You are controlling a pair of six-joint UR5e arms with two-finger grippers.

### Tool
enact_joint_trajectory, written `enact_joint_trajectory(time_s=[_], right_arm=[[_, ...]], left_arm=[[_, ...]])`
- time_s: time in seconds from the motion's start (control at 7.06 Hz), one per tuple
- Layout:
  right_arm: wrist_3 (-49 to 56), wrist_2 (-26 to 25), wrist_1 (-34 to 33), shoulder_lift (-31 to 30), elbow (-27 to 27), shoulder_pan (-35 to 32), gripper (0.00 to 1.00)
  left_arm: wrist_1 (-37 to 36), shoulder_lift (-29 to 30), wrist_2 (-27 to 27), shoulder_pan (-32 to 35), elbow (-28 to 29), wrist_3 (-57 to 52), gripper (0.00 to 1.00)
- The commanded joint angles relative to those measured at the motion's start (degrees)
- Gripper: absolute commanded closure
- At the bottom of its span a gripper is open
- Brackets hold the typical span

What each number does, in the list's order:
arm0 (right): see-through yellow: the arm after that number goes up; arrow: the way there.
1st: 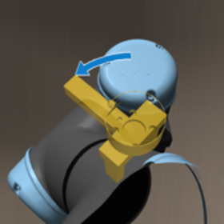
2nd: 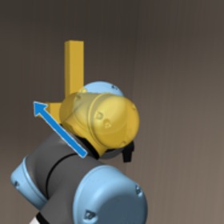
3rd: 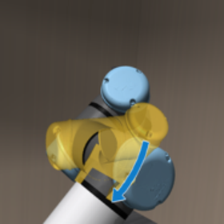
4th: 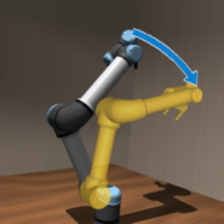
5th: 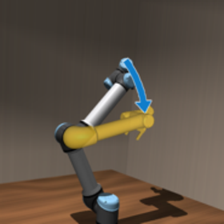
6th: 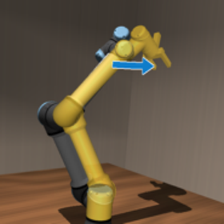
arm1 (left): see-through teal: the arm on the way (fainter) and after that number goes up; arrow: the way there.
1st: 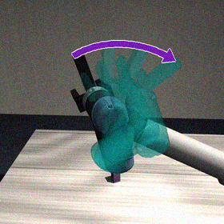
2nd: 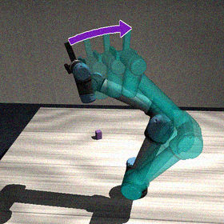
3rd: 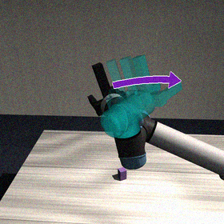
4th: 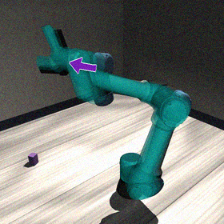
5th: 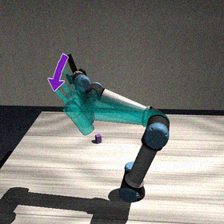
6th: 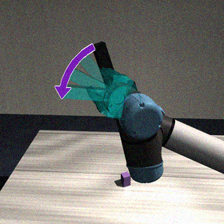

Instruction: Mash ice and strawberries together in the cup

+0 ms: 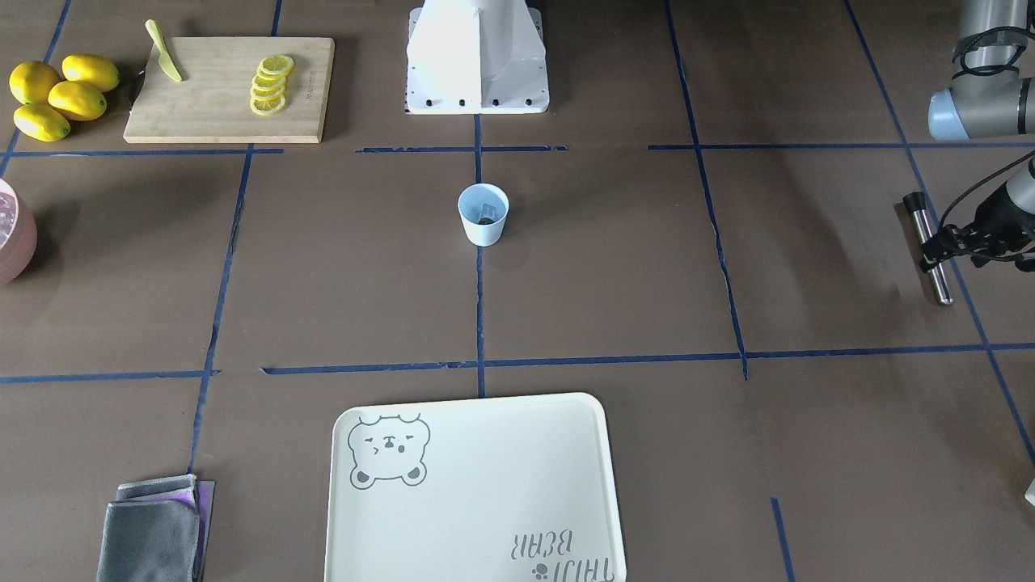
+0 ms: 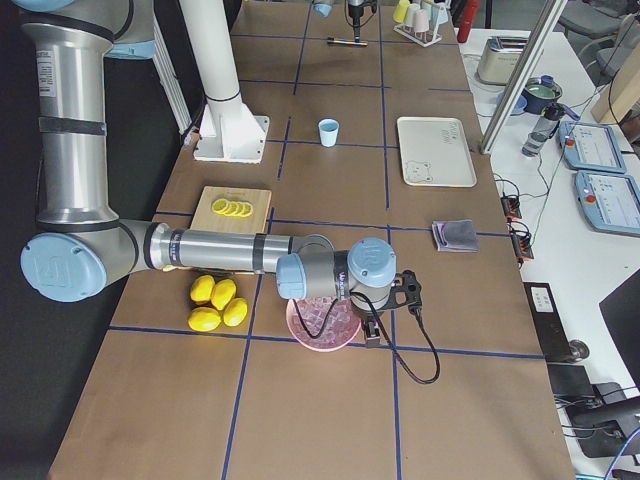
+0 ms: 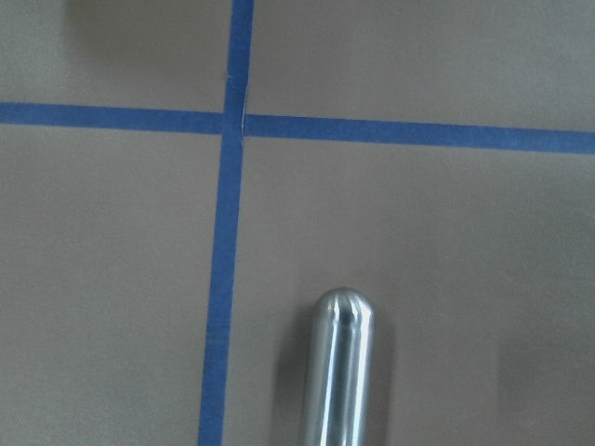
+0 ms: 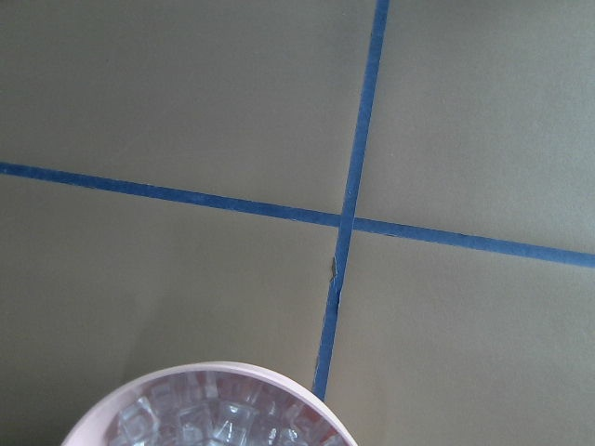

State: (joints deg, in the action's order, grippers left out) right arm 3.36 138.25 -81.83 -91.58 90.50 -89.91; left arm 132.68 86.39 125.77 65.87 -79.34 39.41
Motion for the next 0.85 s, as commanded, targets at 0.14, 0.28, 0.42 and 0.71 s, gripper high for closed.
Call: enact_joint_trajectory(time_s=[0.14,0.28,0.42,0.71], right_arm=[[0.1,-0.1,0.0,0.0,0.0,0.0,0.00],[0.1,-0.1,0.0,0.0,-0.1,0.0,0.00],[0.0,-0.1,0.0,0.0,0.0,0.0,0.00],[0.1,-0.2,0.0,0.0,-0.1,0.0,0.00]], left_arm=[[0.1,0.7,0.0,-0.3,1.4,0.0,0.00],[0.1,0.7,-0.1,-0.4,1.5,0.0,0.00],[0.1,0.8,-0.1,-0.9,1.5,0.0,0.00],[0.0,0.8,-0.1,-1.8,1.6,0.0,0.00]])
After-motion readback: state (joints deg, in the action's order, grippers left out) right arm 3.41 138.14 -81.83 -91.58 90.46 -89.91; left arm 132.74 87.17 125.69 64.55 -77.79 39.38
